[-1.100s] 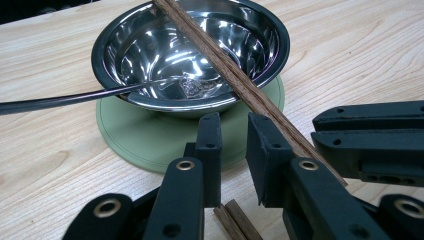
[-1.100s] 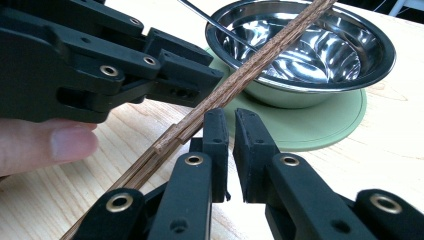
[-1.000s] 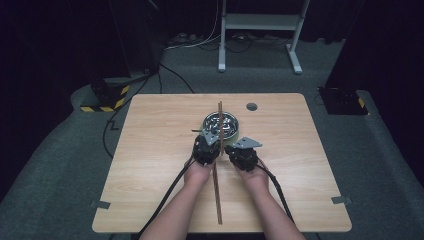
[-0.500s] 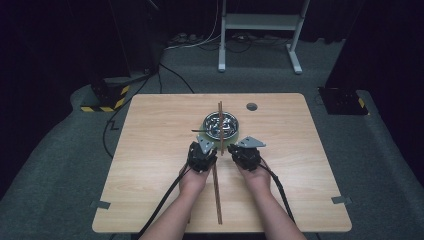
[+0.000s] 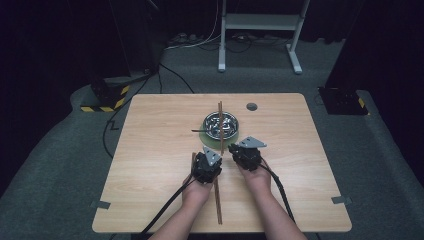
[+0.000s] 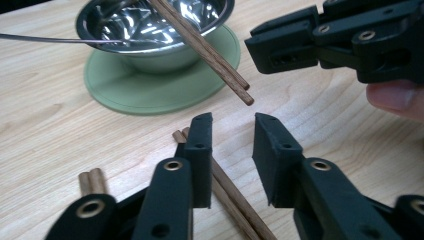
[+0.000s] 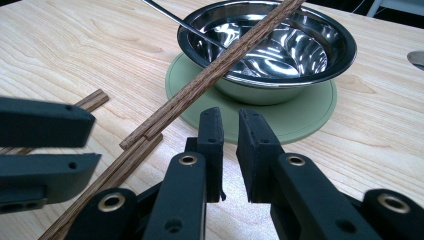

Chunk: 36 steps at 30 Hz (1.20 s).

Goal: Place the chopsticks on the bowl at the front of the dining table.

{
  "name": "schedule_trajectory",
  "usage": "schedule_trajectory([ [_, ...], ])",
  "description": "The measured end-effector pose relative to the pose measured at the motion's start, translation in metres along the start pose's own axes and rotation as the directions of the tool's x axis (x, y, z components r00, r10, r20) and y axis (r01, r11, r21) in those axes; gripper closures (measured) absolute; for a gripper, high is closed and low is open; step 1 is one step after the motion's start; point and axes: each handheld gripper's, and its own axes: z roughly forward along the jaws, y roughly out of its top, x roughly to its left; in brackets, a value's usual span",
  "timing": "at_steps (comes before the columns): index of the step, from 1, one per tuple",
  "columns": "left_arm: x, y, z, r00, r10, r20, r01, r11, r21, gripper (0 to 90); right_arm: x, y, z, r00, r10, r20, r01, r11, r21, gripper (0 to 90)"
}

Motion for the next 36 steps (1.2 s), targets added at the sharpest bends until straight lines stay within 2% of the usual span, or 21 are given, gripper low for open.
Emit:
schedule_trajectory([
  [10, -0.003, 0.001, 0.006, 0.9999, 0.003, 0.01, -0.003, 1.0, -0.009, 80.3, -0.001, 0.0, 0.0, 1.0, 0.005, -0.002, -0.005, 1.0, -0.003, 80.2],
  [36, -0.001, 0.005, 0.014, 0.9998, 0.021, -0.002, -0.021, 0.9998, 0.005, 84.4, -0.002, 0.0, -0.001, 1.0, 0.007, -0.003, -0.007, 1.0, -0.005, 80.2],
])
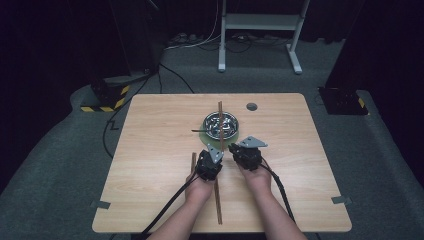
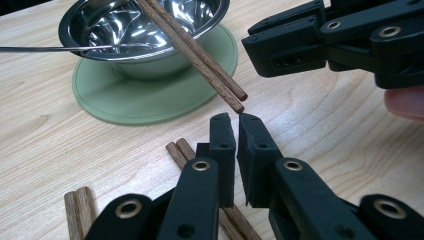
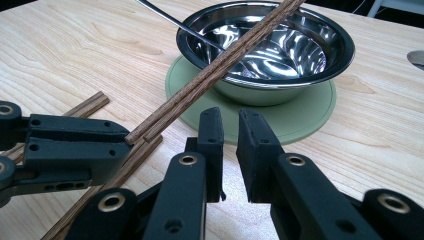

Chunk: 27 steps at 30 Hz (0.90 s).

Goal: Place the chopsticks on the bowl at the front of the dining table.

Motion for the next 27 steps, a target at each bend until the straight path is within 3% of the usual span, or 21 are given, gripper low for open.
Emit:
schedule_trajectory([
  [21, -0.0015, 0.0028, 0.0023, 1.0, 0.008, 0.0, -0.008, 0.9998, 0.02, 83.1, -0.0006, -0.0002, 0.0003, 1.0, 0.004, -0.006, -0.004, 1.0, 0.001, 80.1],
  [27, 0.004, 0.0014, -0.0009, 0.9999, 0.011, -0.01, -0.011, 0.9997, 0.024, 82.2, -0.0007, -0.0004, 0.0005, 0.9999, 0.004, -0.009, -0.004, 1.0, 0.006, 79.9],
])
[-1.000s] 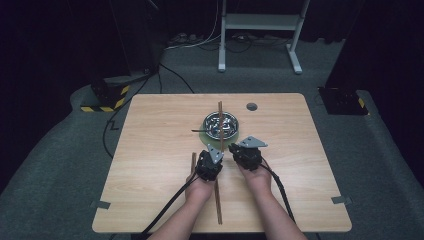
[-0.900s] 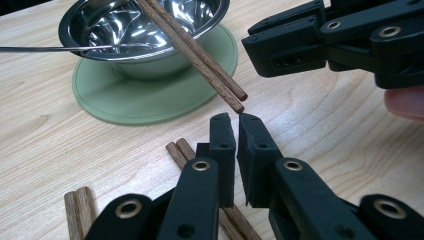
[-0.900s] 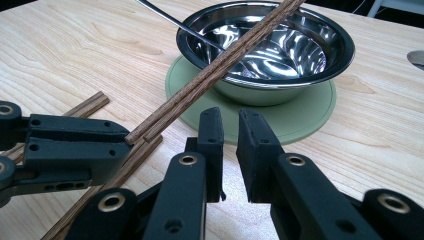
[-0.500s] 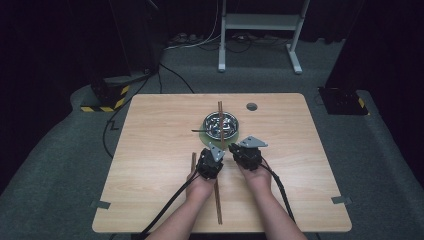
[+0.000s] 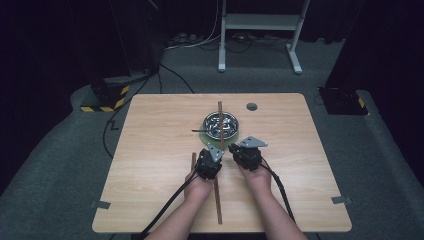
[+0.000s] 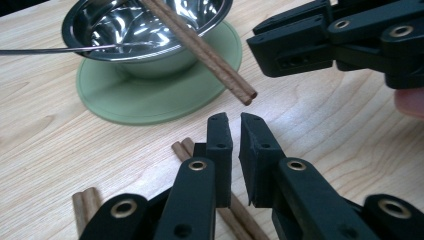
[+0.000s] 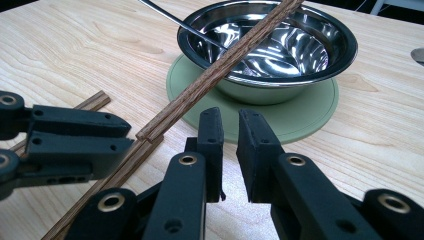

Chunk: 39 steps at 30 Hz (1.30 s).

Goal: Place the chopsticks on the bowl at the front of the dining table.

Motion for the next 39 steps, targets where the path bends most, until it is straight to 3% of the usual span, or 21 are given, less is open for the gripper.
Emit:
schedule_trajectory([
  [11, 0.023, -0.008, -0.015, 0.9991, -0.04, -0.016, 0.039, 0.9991, -0.015, 77.6, 0.001, -0.001, 0.0, 1.0, 0.005, 0.002, -0.005, 1.0, 0.004, 76.4],
  [15, 0.027, -0.012, -0.021, 0.9986, -0.053, 0.003, 0.053, 0.9986, -0.002, 72.7, 0.001, -0.001, -0.001, 1.0, 0.001, 0.005, -0.001, 1.0, 0.01, 76.6],
  [16, 0.027, -0.013, -0.023, 0.9983, -0.058, 0.006, 0.058, 0.9983, 0.006, 71.0, 0.002, -0.001, -0.002, 0.9999, 0.011, 0.005, -0.011, 1.0, 0.012, 77.0],
  [20, 0.025, -0.015, -0.028, 0.998, -0.053, -0.034, 0.054, 0.9977, 0.041, 74.6, 0.004, 0.003, -0.009, 0.9988, -0.04, 0.027, 0.039, 0.998, 0.043, 80.2],
  [24, 0.023, -0.018, -0.024, 0.9989, -0.042, -0.023, 0.044, 0.9941, 0.1, 74.8, 0.01, -0.003, -0.027, 0.9999, 0.011, 0.007, -0.011, 0.997, 0.079, 80.8],
  [28, 0.021, -0.022, -0.028, 0.9988, -0.049, -0.002, 0.049, 0.9962, 0.071, 70.4, 0.028, -0.016, -0.04, 0.9996, -0.028, -0.001, 0.028, 0.994, 0.102, 80.2],
  [31, 0.027, -0.029, -0.034, 0.9975, -0.07, 0.008, 0.069, 0.996, 0.056, 68.8, 0.036, -0.023, -0.048, 0.9992, -0.039, -0.004, 0.039, 0.993, 0.107, 78.8],
  [34, 0.035, -0.04, -0.043, 0.9961, -0.088, 0.006, 0.087, 0.9953, 0.042, 67.3, 0.039, -0.029, -0.054, 0.9987, -0.051, 0.0, 0.051, 0.992, 0.118, 77.2],
  [39, 0.061, -0.062, -0.063, 0.9937, -0.112, -0.012, 0.112, 0.9933, 0.028, 65.2, 0.036, -0.042, -0.067, 0.9984, -0.053, 0.019, 0.049, 0.989, 0.139, 72.3],
])
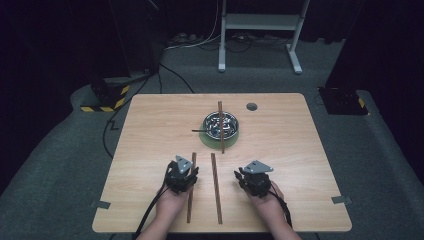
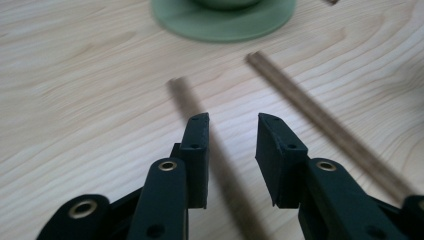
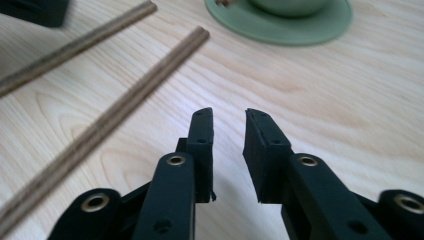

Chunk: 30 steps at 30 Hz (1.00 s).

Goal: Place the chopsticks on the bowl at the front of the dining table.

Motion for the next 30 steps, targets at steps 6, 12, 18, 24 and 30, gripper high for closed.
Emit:
schedule_trajectory([
  [6, 0.037, -0.029, -0.02, 0.9986, -0.039, -0.037, 0.039, 0.9992, 0.003, 60.2, -0.015, -0.015, -0.015, 0.9991, 0.036, 0.022, -0.036, 0.999, -0.006, 62.9],
  [12, 0.08, -0.053, -0.037, 0.9938, -0.09, -0.066, 0.091, 0.9958, 0.012, 50.5, -0.04, -0.029, -0.029, 0.9977, 0.03, 0.061, -0.031, 0.999, 0.012, 55.6],
  [18, 0.109, -0.071, -0.047, 0.9919, -0.073, -0.104, 0.079, 0.9958, 0.047, 38.9, -0.077, -0.046, -0.04, 0.9887, 0.096, 0.115, -0.101, 0.994, 0.043, 54.9],
  [24, 0.121, -0.08, -0.051, 0.9896, -0.119, -0.081, 0.123, 0.9915, 0.042, 26.2, -0.108, -0.061, -0.048, 0.9742, 0.154, 0.165, -0.167, 0.983, 0.071, 52.1],
  [30, 0.119, -0.079, -0.05, 0.991, -0.106, -0.082, 0.111, 0.9925, 0.053, 20.5, -0.116, -0.071, -0.051, 0.9694, 0.174, 0.173, -0.186, 0.981, 0.055, 42.1],
])
